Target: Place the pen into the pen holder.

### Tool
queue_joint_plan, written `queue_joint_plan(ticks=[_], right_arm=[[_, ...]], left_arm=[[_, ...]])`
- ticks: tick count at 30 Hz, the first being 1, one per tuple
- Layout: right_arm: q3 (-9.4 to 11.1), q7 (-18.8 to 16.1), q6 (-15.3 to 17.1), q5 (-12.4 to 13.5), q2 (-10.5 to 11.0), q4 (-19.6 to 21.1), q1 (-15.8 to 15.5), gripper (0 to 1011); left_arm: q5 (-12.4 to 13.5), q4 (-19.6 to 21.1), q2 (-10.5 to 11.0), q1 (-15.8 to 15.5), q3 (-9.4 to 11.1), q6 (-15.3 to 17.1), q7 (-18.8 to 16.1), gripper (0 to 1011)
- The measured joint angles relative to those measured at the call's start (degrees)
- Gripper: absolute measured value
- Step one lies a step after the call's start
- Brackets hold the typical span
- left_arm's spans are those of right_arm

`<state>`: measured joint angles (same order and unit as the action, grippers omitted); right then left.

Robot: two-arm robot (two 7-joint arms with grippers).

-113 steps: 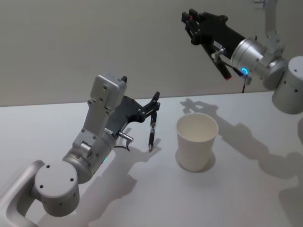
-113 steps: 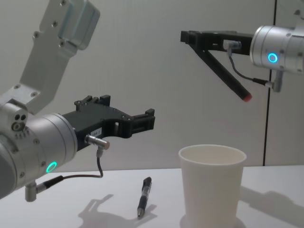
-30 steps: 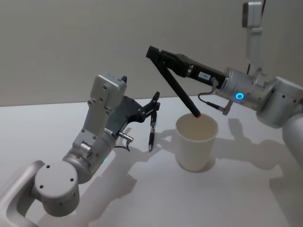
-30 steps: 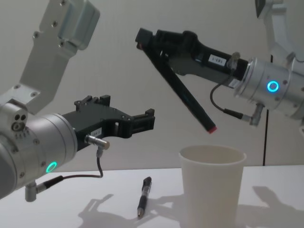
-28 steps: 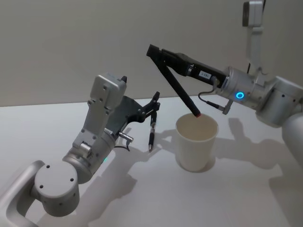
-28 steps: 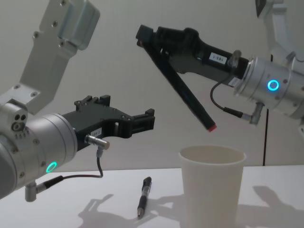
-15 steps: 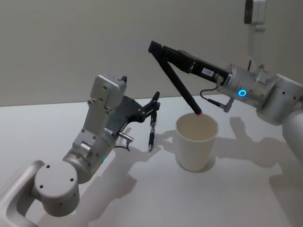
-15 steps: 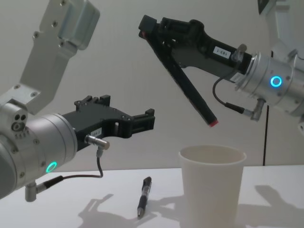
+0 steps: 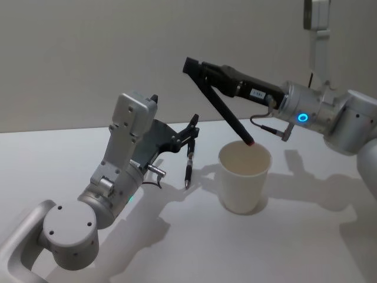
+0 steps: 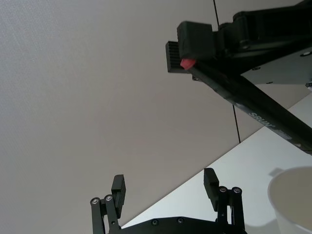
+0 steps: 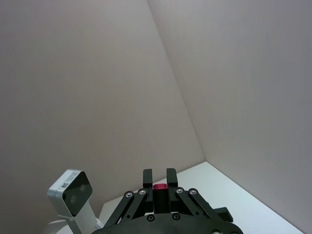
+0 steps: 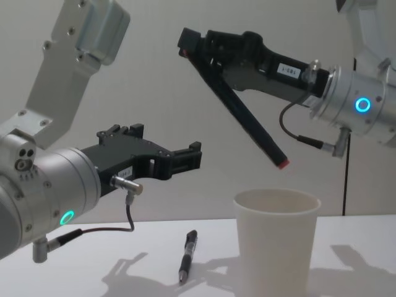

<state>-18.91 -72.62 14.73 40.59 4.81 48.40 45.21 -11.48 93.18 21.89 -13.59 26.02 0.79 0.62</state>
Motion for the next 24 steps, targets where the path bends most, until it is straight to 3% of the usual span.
queue_joint_plan(ticks=[9,24], right_arm=[[-0.74,2.52,-0.30,-2.34,0.90,2.81,-1.56,157],[-1.91,6.17,-1.29,-4.00,1.57,4.43,-2.97,157]], left_arm=[[0.00,0.00,0.00,0.00,0.00,0.00,0.00,1001],[0.00,0.00,0.00,0.00,0.00,0.00,0.00,1001]])
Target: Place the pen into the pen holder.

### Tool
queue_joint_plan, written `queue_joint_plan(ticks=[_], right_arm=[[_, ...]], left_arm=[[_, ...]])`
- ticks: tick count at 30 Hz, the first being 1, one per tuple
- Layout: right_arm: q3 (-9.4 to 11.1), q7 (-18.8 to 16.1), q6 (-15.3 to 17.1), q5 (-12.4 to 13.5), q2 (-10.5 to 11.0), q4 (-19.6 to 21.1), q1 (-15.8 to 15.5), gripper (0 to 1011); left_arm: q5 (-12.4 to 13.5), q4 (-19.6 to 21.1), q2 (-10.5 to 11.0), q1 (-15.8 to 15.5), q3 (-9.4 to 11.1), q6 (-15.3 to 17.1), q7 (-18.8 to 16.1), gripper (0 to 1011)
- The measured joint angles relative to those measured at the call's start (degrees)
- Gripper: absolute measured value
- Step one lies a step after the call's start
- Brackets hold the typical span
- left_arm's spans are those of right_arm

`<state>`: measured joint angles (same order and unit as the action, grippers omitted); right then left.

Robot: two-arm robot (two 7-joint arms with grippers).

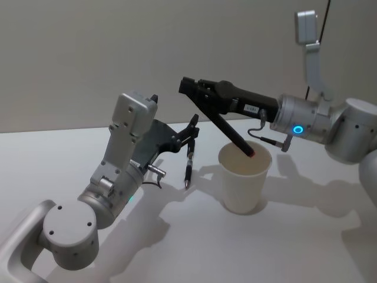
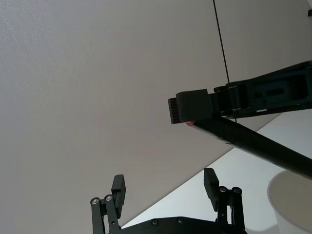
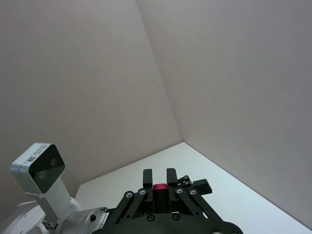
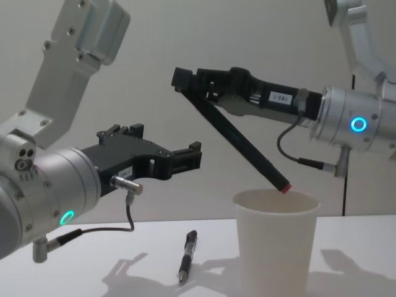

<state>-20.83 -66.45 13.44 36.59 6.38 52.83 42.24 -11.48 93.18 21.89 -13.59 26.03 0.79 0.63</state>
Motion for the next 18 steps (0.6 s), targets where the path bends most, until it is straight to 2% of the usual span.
queue_joint_plan(ticks=[18], right_arm=[[-1.29,1.87,-0.83,-2.35,0.37,0.00,-0.33,157]], left_arm=[[0.00,0.00,0.00,0.00,0.00,0.00,0.00,1001]])
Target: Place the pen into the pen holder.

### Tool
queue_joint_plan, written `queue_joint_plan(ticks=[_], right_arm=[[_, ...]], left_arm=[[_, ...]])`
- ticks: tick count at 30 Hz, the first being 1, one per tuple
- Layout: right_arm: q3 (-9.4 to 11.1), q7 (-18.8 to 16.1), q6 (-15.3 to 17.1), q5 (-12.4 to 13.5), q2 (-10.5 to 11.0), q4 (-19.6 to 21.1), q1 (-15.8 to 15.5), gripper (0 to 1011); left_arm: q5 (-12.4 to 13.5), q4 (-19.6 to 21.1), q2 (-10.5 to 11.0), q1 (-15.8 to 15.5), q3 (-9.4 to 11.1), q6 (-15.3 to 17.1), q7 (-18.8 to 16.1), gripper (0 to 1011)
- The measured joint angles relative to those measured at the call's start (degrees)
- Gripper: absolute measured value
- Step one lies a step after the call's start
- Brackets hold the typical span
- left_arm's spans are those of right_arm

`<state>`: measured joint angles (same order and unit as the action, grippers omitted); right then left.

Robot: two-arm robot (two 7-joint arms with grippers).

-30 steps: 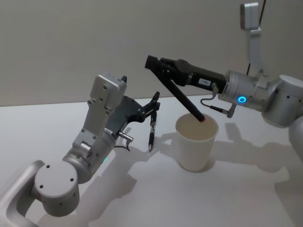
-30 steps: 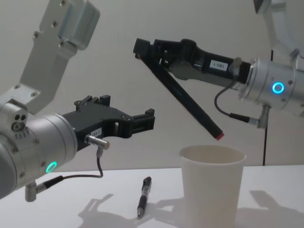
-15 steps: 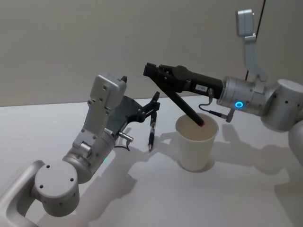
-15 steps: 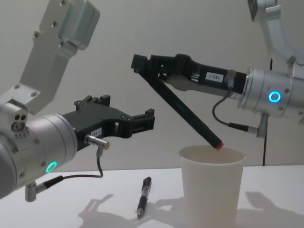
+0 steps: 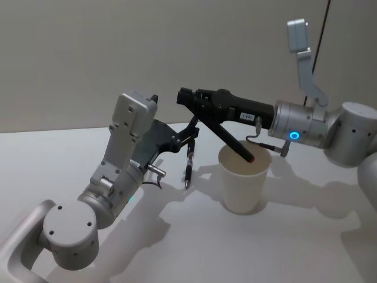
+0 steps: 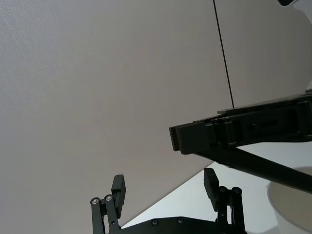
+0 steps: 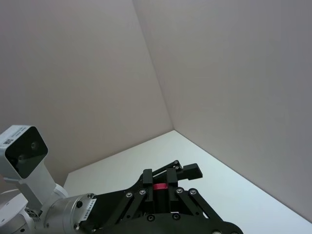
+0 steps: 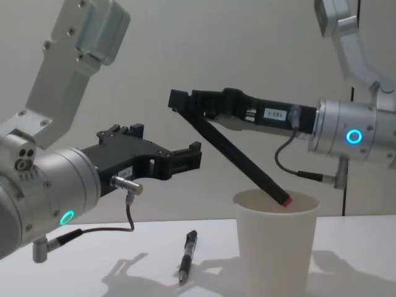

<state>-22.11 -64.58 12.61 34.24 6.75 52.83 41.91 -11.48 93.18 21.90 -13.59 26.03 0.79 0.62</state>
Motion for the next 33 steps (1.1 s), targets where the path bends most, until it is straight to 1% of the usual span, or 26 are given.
queue_joint_plan(ticks=[8,24,33], right_arm=[[-0.36,0.43,-0.25,-0.55,0.32,0.35,-0.34,157],[-0.20,1.16,0.18,0.15,2.04,4.98,-2.06,157],[-0.50,1.85,0.50,0.00,2.56,6.49,-2.65,157]], left_arm=[[0.00,0.00,0.00,0.00,0.00,0.00,0.00,1001],[0.00,0.00,0.00,0.00,0.00,0.00,0.00,1001],[0.00,0.00,0.00,0.00,0.00,0.00,0.00,1001]])
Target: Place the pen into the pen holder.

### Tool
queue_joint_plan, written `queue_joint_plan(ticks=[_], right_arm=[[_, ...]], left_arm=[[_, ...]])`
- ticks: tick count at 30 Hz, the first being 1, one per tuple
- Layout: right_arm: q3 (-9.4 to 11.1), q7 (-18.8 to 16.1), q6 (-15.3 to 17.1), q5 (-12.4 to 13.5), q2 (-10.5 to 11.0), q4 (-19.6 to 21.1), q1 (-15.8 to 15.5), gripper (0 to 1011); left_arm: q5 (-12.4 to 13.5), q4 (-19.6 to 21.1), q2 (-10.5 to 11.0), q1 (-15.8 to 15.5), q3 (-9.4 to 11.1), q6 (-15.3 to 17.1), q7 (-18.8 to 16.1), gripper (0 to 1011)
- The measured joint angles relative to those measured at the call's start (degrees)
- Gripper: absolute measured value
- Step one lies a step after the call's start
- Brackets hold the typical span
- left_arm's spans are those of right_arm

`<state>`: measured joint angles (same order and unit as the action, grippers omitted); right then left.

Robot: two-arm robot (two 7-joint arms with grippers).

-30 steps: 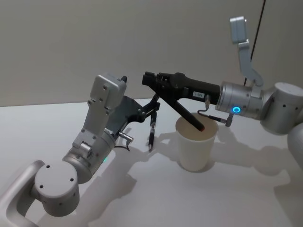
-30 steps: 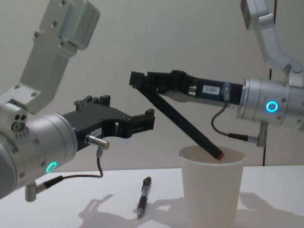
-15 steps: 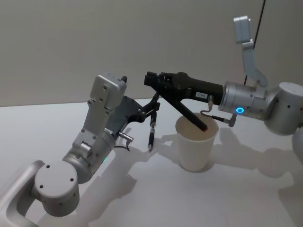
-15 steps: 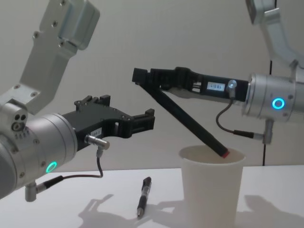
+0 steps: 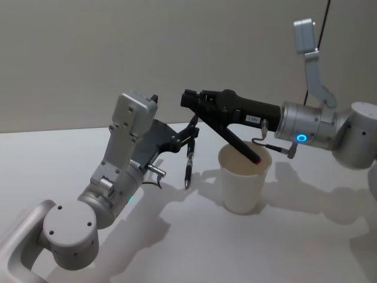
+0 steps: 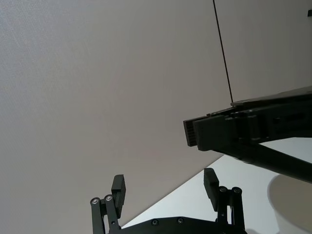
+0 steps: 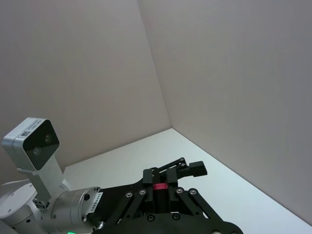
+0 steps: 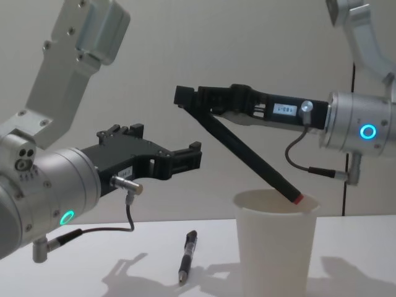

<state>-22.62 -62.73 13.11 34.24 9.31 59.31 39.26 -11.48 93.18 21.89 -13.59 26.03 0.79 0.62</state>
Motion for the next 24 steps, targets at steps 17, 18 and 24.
queue_joint_plan(ticks=[17,18,24], right_arm=[[-0.93,1.67,0.41,-2.47,0.74,1.19,-0.32,157],[-0.93,1.70,0.42,-2.57,0.78,1.19,-0.33,157],[-0.93,1.86,0.42,-3.04,1.17,1.19,-0.40,157]], left_arm=[[0.00,0.00,0.00,0.00,0.00,0.00,0.00,1001],[0.00,0.00,0.00,0.00,0.00,0.00,0.00,1001],[0.00,0.00,0.00,0.00,0.00,0.00,0.00,1001]])
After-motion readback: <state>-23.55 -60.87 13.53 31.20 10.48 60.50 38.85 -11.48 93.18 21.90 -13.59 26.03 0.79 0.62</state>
